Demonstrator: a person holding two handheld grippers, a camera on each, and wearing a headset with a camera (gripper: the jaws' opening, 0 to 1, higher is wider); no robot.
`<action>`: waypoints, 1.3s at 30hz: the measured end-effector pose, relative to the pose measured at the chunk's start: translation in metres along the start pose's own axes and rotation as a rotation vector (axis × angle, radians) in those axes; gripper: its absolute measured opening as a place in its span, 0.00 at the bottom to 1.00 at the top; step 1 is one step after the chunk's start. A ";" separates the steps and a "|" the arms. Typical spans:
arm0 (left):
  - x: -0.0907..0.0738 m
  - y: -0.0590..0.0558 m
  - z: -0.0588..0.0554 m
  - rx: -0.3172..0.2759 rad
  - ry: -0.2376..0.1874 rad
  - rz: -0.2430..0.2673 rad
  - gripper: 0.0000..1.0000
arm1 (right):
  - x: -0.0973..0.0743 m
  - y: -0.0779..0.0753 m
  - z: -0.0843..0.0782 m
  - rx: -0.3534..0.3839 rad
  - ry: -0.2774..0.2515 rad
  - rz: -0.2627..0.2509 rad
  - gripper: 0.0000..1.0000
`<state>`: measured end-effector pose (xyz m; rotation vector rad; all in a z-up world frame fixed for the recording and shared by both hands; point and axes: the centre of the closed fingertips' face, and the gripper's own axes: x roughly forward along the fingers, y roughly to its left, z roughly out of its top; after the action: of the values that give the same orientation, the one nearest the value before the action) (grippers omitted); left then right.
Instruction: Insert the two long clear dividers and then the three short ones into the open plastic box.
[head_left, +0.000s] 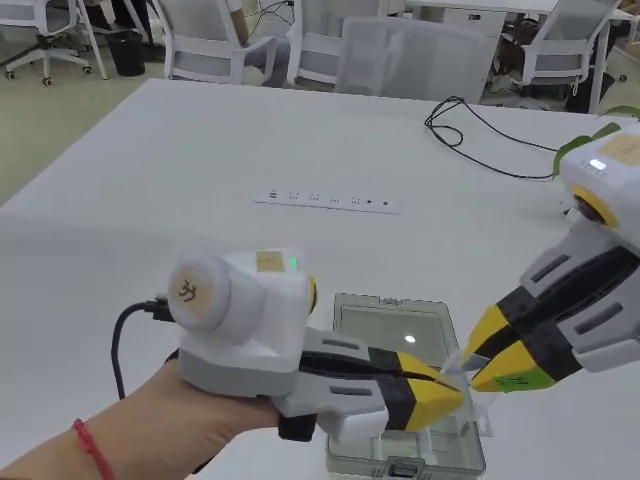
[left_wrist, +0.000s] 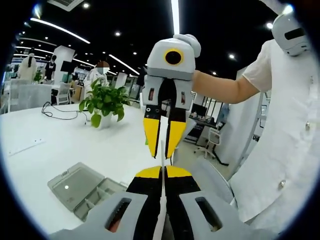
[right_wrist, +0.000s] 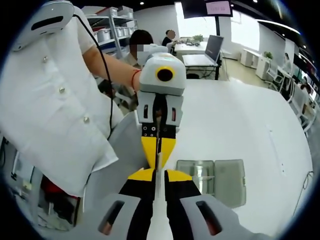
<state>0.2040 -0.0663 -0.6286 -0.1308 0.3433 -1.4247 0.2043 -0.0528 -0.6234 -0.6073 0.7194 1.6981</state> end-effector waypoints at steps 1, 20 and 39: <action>0.000 0.000 0.000 0.003 -0.001 0.000 0.00 | 0.001 0.001 0.000 0.000 -0.001 0.002 0.07; 0.000 -0.003 -0.006 0.044 0.015 -0.007 0.00 | 0.006 0.008 -0.003 -0.005 -0.002 0.050 0.03; -0.005 0.005 -0.018 0.056 0.052 0.046 0.09 | 0.002 0.003 -0.015 -0.003 0.016 0.018 0.03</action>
<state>0.2019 -0.0581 -0.6465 -0.0399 0.3468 -1.3931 0.2013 -0.0625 -0.6345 -0.6185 0.7359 1.7130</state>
